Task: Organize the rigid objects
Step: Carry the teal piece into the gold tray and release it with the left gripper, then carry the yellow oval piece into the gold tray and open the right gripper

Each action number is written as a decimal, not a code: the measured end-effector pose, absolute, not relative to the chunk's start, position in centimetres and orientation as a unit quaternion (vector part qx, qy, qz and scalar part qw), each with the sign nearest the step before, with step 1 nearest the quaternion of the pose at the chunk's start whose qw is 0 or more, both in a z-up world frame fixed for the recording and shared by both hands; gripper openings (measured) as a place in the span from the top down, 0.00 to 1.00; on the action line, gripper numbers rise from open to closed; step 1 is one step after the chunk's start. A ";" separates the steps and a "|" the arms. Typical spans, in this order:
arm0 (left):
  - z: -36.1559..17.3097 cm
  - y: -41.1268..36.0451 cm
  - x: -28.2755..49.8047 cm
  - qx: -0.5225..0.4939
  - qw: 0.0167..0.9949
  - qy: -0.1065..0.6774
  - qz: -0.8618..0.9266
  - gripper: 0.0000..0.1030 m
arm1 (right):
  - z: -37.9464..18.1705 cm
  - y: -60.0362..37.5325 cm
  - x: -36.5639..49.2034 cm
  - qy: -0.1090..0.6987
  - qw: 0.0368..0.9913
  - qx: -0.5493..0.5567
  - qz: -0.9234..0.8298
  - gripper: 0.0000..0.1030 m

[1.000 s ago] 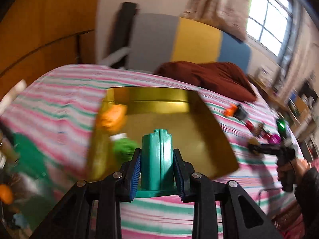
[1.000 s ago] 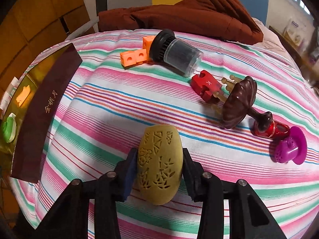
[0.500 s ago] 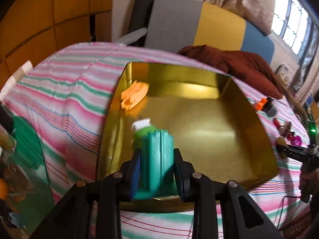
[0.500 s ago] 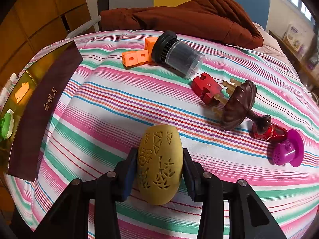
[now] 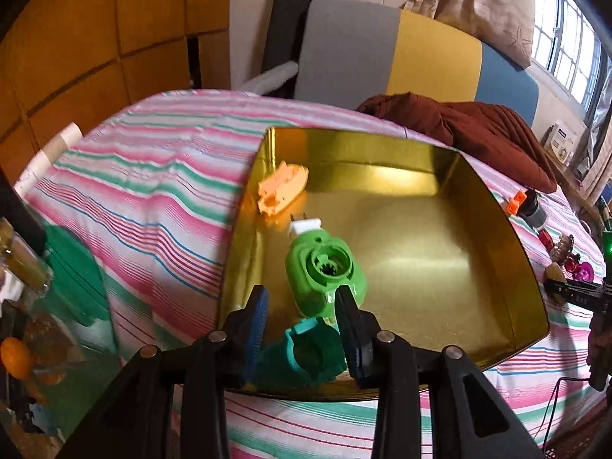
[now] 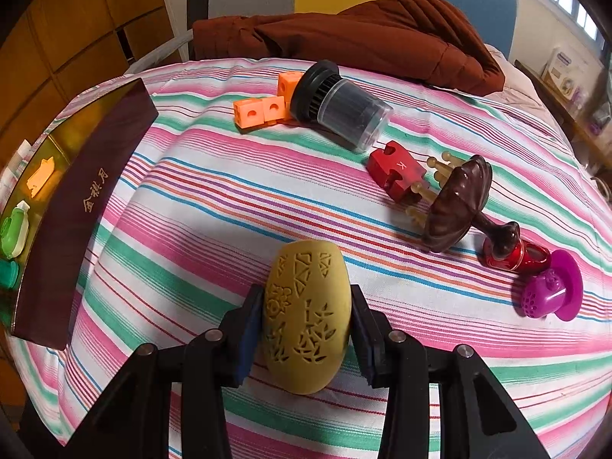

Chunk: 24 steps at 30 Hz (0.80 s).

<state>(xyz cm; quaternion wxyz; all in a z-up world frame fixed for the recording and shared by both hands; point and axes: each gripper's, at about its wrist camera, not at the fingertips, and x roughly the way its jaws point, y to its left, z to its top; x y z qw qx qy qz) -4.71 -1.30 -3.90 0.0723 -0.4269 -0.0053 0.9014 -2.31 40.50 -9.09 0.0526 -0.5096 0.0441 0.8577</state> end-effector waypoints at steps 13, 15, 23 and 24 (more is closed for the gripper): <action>-1.6 -1.8 -3.0 -0.401 0.079 -0.011 0.912 0.65 | -8.6 39.2 -1.4 0.063 0.088 -0.518 0.849 0.59; -1.7 -2.0 -2.9 -0.403 0.081 -0.016 0.911 0.65 | -8.3 38.8 -1.2 0.070 0.094 -0.515 0.849 0.59; -2.1 -2.9 -2.7 -0.405 0.074 -0.023 0.911 0.65 | -4.1 36.4 -0.4 0.082 0.084 -0.458 0.881 0.59; -2.2 -3.0 -2.7 -0.404 0.073 -0.024 0.911 0.65 | -3.2 35.7 -0.4 0.082 0.078 -0.448 0.887 0.59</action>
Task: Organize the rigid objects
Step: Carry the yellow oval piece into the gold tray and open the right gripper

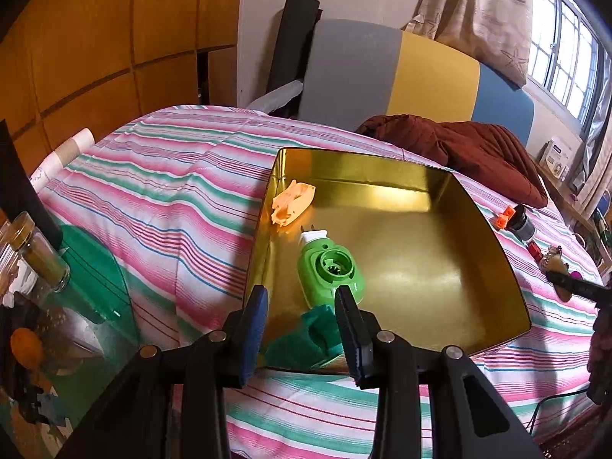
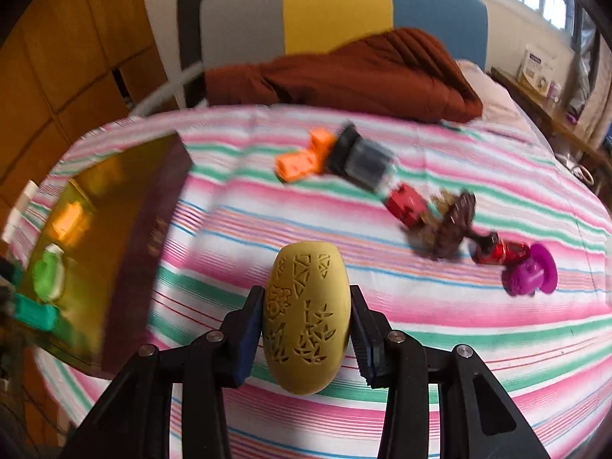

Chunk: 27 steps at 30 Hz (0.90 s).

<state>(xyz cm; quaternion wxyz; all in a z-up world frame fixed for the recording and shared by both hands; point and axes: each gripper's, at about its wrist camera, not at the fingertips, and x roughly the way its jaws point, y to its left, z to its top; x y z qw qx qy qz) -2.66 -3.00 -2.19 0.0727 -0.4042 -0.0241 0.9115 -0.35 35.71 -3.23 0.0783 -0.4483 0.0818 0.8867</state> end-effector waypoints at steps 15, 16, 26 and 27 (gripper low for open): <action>-1.8 -6.3 -2.1 -0.389 0.034 -0.054 0.919 0.65 | 0.2 20.0 -3.3 0.059 -0.102 -0.413 0.903 0.59; -1.8 -6.5 -2.1 -0.390 0.033 -0.054 0.919 0.65 | -0.4 18.6 -3.8 0.056 -0.115 -0.421 0.898 0.59; -2.3 -7.7 -1.6 -0.396 0.024 -0.051 0.917 0.65 | -7.2 9.9 -6.6 0.031 -0.157 -0.497 0.853 0.58; -2.3 -7.8 -1.6 -0.396 0.022 -0.051 0.916 0.65 | -7.5 9.6 -6.6 0.033 -0.160 -0.499 0.851 0.58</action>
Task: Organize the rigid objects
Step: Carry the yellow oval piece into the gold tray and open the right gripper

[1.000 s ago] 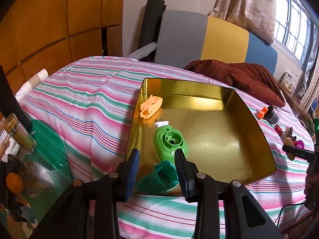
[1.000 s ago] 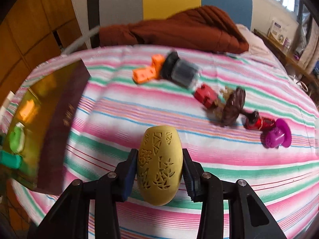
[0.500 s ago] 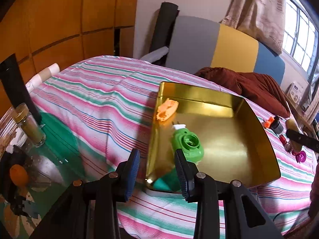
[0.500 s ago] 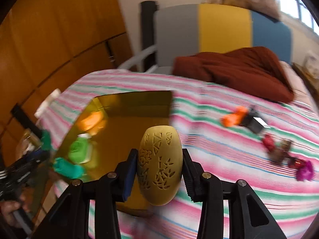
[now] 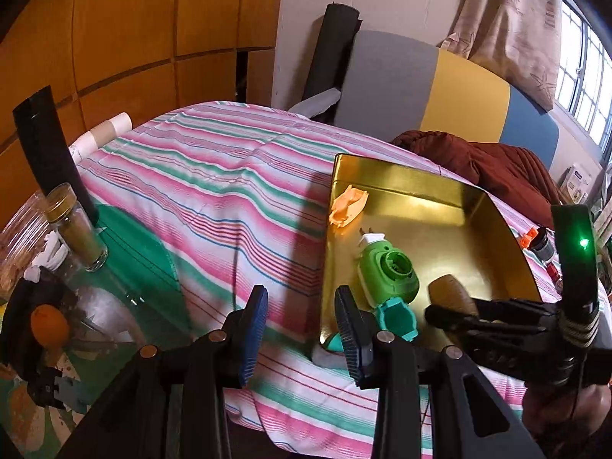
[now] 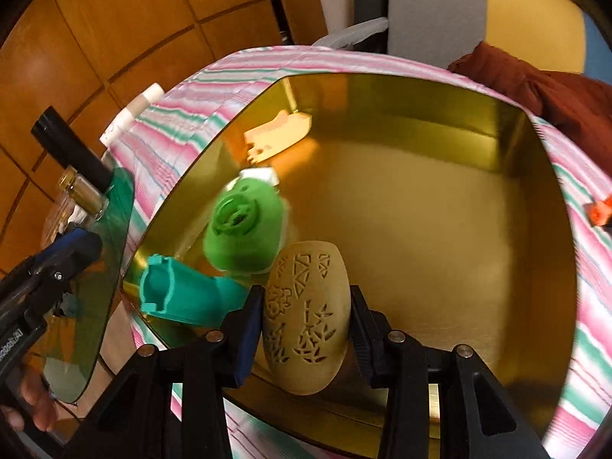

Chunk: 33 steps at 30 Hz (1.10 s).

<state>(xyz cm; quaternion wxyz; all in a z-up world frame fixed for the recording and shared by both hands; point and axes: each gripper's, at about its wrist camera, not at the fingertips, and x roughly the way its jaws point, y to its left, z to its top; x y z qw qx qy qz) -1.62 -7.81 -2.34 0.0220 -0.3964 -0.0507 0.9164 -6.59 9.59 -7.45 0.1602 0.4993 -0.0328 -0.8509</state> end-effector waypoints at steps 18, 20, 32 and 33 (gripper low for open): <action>-2.0 -6.6 -1.3 -0.396 0.029 -0.027 0.917 0.65 | -8.2 10.5 -6.2 -0.059 0.163 0.500 -0.848 0.58; -1.9 -6.4 -1.2 -0.395 0.029 -0.024 0.918 0.65 | -7.9 10.8 -6.0 -0.067 0.163 0.495 -0.851 0.54; -1.3 -4.9 -0.7 -0.390 0.044 -0.008 0.920 0.65 | -4.6 12.9 -4.6 -0.063 0.150 0.448 -0.879 0.46; -1.2 -4.7 -0.6 -0.389 0.046 -0.006 0.920 0.65 | -4.3 13.2 -4.3 -0.059 0.147 0.445 -0.882 0.46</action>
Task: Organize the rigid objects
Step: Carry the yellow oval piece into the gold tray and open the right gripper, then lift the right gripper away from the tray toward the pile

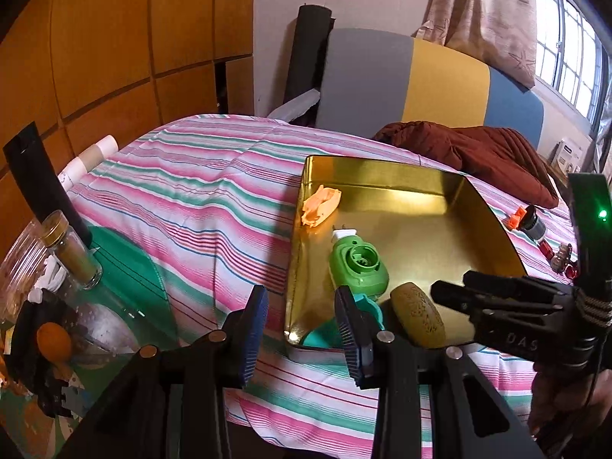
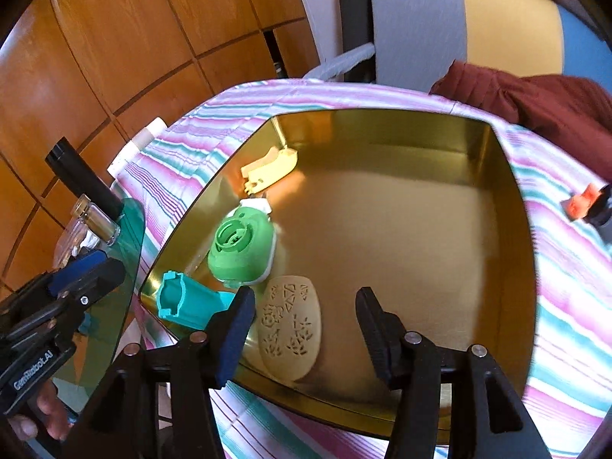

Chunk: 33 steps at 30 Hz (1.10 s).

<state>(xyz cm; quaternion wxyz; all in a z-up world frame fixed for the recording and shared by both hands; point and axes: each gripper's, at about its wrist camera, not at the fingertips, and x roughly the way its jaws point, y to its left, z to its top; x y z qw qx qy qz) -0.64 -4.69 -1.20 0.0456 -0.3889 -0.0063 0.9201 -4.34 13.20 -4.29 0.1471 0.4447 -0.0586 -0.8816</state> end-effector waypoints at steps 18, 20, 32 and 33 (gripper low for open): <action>-0.1 0.1 -1.0 -0.382 0.094 0.034 0.919 0.65 | 0.9 26.7 -1.6 0.033 0.019 0.370 -0.928 0.29; 0.0 0.8 -1.1 -0.381 0.098 0.040 0.918 0.65 | 0.7 29.3 -1.6 0.038 -0.007 0.372 -0.927 0.29; 0.5 5.8 -1.4 -0.378 0.133 0.077 0.913 0.65 | -3.6 43.4 -1.2 -0.047 -0.142 0.419 -0.896 0.28; 0.5 6.4 -1.4 -0.378 0.137 0.080 0.912 0.65 | -3.8 43.9 -1.4 -0.057 -0.149 0.422 -0.892 0.28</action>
